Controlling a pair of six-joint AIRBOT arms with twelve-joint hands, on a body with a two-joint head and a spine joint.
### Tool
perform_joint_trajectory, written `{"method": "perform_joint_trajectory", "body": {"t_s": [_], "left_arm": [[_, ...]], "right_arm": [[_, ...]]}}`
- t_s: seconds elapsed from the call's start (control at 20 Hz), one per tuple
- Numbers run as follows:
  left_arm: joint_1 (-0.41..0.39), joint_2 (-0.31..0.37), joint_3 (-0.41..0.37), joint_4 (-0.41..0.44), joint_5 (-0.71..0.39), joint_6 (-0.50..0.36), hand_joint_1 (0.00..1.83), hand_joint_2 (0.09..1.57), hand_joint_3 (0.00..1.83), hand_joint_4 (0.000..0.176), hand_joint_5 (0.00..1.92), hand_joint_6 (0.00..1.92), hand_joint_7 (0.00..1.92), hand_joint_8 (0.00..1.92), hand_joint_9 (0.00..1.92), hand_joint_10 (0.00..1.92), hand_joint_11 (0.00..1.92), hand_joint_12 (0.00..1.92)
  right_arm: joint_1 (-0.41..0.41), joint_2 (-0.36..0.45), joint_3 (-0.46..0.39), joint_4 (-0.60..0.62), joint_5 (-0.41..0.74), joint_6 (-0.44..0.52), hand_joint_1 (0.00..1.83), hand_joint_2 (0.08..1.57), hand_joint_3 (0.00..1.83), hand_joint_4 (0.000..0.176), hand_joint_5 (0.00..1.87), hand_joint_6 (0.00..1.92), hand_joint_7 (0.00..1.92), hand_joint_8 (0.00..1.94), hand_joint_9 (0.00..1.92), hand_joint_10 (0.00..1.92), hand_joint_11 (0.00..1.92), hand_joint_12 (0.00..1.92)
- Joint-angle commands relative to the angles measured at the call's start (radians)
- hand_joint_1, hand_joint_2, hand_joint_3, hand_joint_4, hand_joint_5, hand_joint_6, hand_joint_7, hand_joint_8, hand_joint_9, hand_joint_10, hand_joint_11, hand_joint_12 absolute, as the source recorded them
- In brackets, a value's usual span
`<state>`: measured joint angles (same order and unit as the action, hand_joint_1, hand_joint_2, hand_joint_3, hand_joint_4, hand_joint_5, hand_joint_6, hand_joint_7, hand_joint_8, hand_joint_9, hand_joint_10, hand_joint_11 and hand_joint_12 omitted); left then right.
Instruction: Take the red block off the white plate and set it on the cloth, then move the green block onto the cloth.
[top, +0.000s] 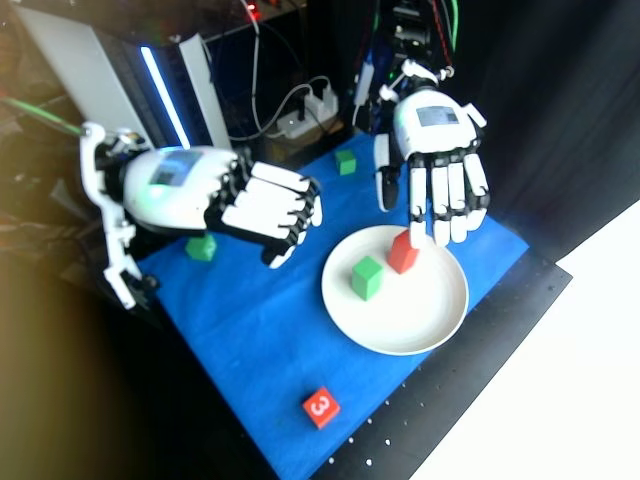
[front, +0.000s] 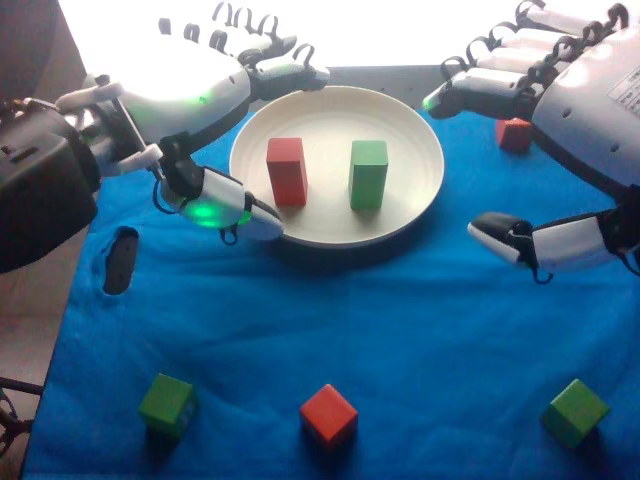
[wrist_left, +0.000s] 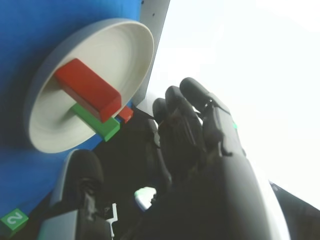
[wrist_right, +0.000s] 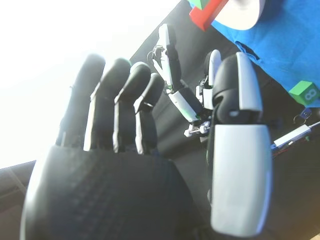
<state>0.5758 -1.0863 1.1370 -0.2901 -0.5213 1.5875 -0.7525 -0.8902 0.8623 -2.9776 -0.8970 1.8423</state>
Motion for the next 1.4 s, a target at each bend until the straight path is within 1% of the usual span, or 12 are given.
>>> {"method": "perform_joint_trajectory", "body": {"t_s": [0.0,0.1,0.2,0.25,0.35,0.55,0.6,0.75,0.85,1.1,1.15,1.35], "left_arm": [[-0.006,0.0,0.0,0.011,-0.117,0.003,0.78,0.85,0.06,0.121,0.19,0.03,0.04,0.0,0.01,0.0,0.0,0.56],[-0.006,-0.002,0.003,0.011,-0.117,0.003,0.79,0.88,0.04,0.122,0.19,0.02,0.09,0.01,0.1,0.03,0.0,0.82],[-0.007,-0.009,0.014,0.011,-0.106,0.002,0.75,0.89,0.02,0.081,0.25,0.03,0.17,0.02,0.17,0.05,0.0,0.92],[-0.008,-0.016,0.022,0.008,-0.096,0.001,0.78,0.89,0.01,0.046,0.3,0.03,0.24,0.02,0.22,0.05,0.0,0.94],[-0.012,-0.036,0.053,0.006,-0.067,-0.027,0.85,0.89,0.01,0.013,0.32,0.02,0.32,0.03,0.3,0.07,0.0,1.02],[-0.019,-0.081,0.152,0.052,-0.015,-0.23,0.96,0.91,0.01,0.007,0.34,0.02,0.38,0.02,0.39,0.1,0.0,1.21],[-0.033,-0.089,0.165,0.061,0.001,-0.236,0.95,0.89,0.0,0.018,0.35,0.01,0.37,0.01,0.39,0.1,0.0,1.2],[-0.045,-0.104,0.177,0.078,0.021,-0.236,0.98,0.87,0.0,0.002,0.36,0.01,0.38,0.01,0.41,0.1,0.0,1.27],[-0.055,-0.118,0.19,0.083,0.035,-0.236,1.02,0.87,0.0,0.008,0.36,0.01,0.41,0.02,0.44,0.13,0.0,1.35],[-0.066,-0.166,0.237,0.087,0.081,-0.236,1.06,0.9,0.01,0.0,0.39,0.01,0.46,0.02,0.46,0.16,0.05,1.33],[-0.066,-0.175,0.246,0.087,0.089,-0.236,1.06,0.91,0.01,0.011,0.41,0.01,0.46,0.02,0.47,0.17,0.07,1.37],[-0.067,-0.198,0.268,0.084,0.106,-0.236,1.04,0.93,0.01,0.0,0.51,0.04,0.52,0.03,0.5,0.21,0.04,1.47]], "right_arm": [[0.01,-0.002,-0.001,-0.034,-0.126,-0.003,0.91,0.64,0.46,0.0,0.49,0.59,0.48,0.7,0.36,1.05,0.15,1.68],[0.01,-0.002,-0.001,-0.034,-0.126,-0.003,0.95,0.63,0.45,0.0,0.49,0.63,0.47,0.75,0.34,1.1,0.14,1.69],[0.01,-0.005,0.0,-0.034,-0.126,-0.003,0.94,0.63,0.46,0.0,0.47,0.66,0.47,0.8,0.36,1.14,0.17,1.69],[0.01,-0.005,0.0,-0.034,-0.126,-0.003,0.94,0.63,0.46,0.0,0.48,0.65,0.48,0.79,0.38,1.11,0.18,1.68],[0.01,-0.005,0.0,-0.034,-0.126,-0.003,0.97,0.63,0.45,0.0,0.48,0.66,0.48,0.8,0.36,1.11,0.16,1.71],[0.01,-0.009,0.004,-0.034,-0.126,-0.003,0.94,0.59,0.53,0.0,0.51,0.65,0.48,0.85,0.38,1.17,0.21,1.68],[0.01,-0.012,0.007,-0.034,-0.126,-0.003,0.87,0.6,0.57,0.0,0.52,0.63,0.47,0.92,0.39,1.22,0.23,1.69],[0.01,-0.015,0.01,-0.034,-0.126,-0.003,0.88,0.57,0.63,0.0,0.5,0.68,0.43,1.02,0.36,1.29,0.22,1.74],[0.01,-0.017,0.012,-0.034,-0.126,-0.003,0.96,0.51,0.7,0.0,0.46,0.74,0.37,1.09,0.3,1.32,0.17,1.78],[0.01,-0.018,0.015,-0.034,-0.126,-0.003,1.02,0.52,0.57,0.0,0.48,0.7,0.41,0.96,0.33,1.2,0.13,1.7],[0.01,-0.019,0.015,-0.034,-0.126,-0.003,1.04,0.52,0.56,0.0,0.48,0.71,0.41,0.97,0.32,1.22,0.14,1.74],[0.01,-0.019,0.016,-0.034,-0.126,-0.003,1.05,0.51,0.59,0.0,0.44,0.77,0.4,1.0,0.3,1.32,0.17,1.81]]}}
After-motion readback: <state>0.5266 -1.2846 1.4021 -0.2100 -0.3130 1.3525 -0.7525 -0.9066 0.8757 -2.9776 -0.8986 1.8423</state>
